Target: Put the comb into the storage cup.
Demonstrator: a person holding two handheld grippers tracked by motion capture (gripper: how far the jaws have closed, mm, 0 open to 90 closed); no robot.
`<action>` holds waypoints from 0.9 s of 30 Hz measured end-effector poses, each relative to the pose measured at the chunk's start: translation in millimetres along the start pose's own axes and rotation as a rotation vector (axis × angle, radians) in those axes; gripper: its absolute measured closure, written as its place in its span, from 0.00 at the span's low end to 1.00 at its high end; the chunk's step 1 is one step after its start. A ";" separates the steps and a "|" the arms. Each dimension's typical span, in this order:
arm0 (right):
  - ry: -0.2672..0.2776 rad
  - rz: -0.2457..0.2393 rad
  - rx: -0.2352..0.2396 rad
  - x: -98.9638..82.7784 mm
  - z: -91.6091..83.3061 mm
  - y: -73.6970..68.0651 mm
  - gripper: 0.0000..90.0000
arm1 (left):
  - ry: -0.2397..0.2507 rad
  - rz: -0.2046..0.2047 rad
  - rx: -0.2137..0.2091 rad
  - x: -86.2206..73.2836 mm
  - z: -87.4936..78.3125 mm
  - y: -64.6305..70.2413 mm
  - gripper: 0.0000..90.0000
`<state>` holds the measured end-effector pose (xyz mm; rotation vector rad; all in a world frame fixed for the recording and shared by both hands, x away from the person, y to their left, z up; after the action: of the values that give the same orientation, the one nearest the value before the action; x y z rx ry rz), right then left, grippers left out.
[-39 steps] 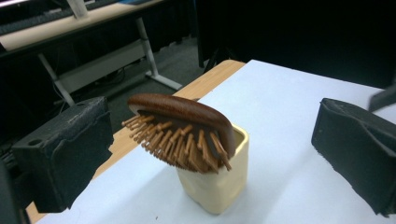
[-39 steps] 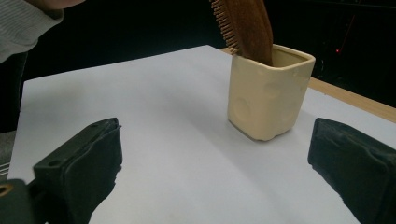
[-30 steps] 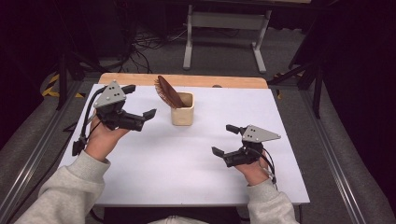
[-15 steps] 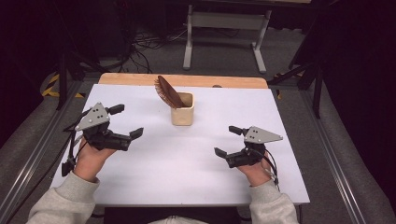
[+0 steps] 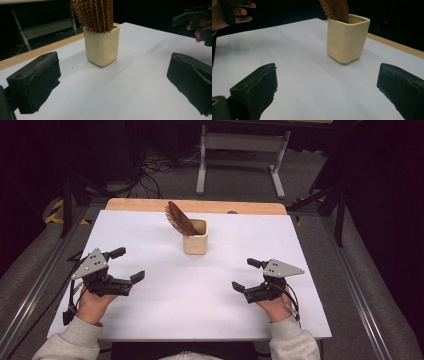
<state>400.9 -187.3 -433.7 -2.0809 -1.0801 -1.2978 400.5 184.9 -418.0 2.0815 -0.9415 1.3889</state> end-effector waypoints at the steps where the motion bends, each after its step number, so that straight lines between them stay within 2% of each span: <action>1: 0.001 0.004 0.000 -1.1 -0.2 0.1 0.04 | -0.004 -0.003 0.000 -3.2 -0.2 0.0 0.00; 4: -0.005 0.008 -0.001 -4.6 -0.5 1.0 0.04 | 0.000 -0.014 0.006 -13.7 0.3 -1.0 0.00; 7: -0.007 0.009 0.000 -7.2 -0.5 0.8 0.04 | 0.004 -0.050 0.001 -27.9 2.8 -4.2 0.00; 13: -0.014 0.011 -0.005 -14.3 -1.8 2.1 0.04 | 0.011 -0.080 0.014 -47.8 3.6 -10.4 0.00; 19: -0.020 0.012 -0.008 -22.2 -3.7 3.4 0.04 | 0.030 -0.066 0.049 -61.4 1.2 -16.3 0.00; 21: -0.018 0.006 -0.008 -24.4 -4.0 3.2 0.04 | 0.013 -0.072 0.053 -65.3 2.4 -17.4 0.00; 26: -0.012 0.001 0.003 -28.5 -3.4 3.3 0.04 | 0.007 -0.068 0.060 -65.6 3.2 -16.9 0.00; 27: -0.015 -0.001 -0.004 -29.1 -3.5 3.8 0.04 | 0.005 -0.065 0.075 -65.3 2.2 -17.0 0.00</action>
<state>394.9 -203.1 -458.0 -2.0961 -1.0857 -1.2875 398.0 213.2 -479.3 2.1428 -0.8244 1.4160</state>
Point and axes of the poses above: each handheld gripper's, and its own axes: z roughly forward along the jaws, x roughly out of its top, y roughly to its right, the point moved 7 cm from there along z, roughly forward along the jaws, and after that the axes turned 8 degrees about -y, right-handed, at the moved point
